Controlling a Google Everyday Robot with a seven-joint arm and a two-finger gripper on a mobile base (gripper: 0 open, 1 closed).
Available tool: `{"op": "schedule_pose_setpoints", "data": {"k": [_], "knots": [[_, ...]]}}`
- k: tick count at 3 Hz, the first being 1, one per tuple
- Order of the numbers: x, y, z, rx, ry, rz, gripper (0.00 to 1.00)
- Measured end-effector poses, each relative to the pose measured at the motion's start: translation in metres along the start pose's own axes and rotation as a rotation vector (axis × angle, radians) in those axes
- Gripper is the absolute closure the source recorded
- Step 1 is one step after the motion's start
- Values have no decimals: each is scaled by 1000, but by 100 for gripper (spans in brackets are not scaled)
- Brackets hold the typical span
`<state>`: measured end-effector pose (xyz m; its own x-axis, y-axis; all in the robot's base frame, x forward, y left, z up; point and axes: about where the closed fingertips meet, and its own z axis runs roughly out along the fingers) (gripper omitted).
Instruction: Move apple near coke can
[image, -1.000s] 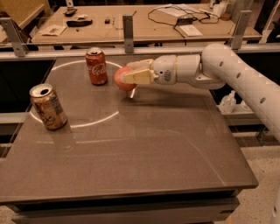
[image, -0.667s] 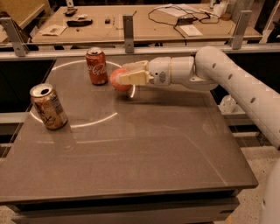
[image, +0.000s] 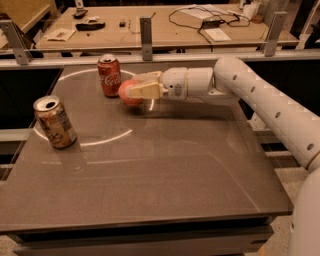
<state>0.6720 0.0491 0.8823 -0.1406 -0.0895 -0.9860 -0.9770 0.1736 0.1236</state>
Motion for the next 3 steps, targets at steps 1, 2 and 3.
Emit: {"op": "schedule_pose_setpoints", "data": {"k": [1,2,3], "knots": [[2,-3,7,5,20,-14,100],[5,-2,13,7,34,-26,100],[8,-2,15,5,33,-26,84]]}}
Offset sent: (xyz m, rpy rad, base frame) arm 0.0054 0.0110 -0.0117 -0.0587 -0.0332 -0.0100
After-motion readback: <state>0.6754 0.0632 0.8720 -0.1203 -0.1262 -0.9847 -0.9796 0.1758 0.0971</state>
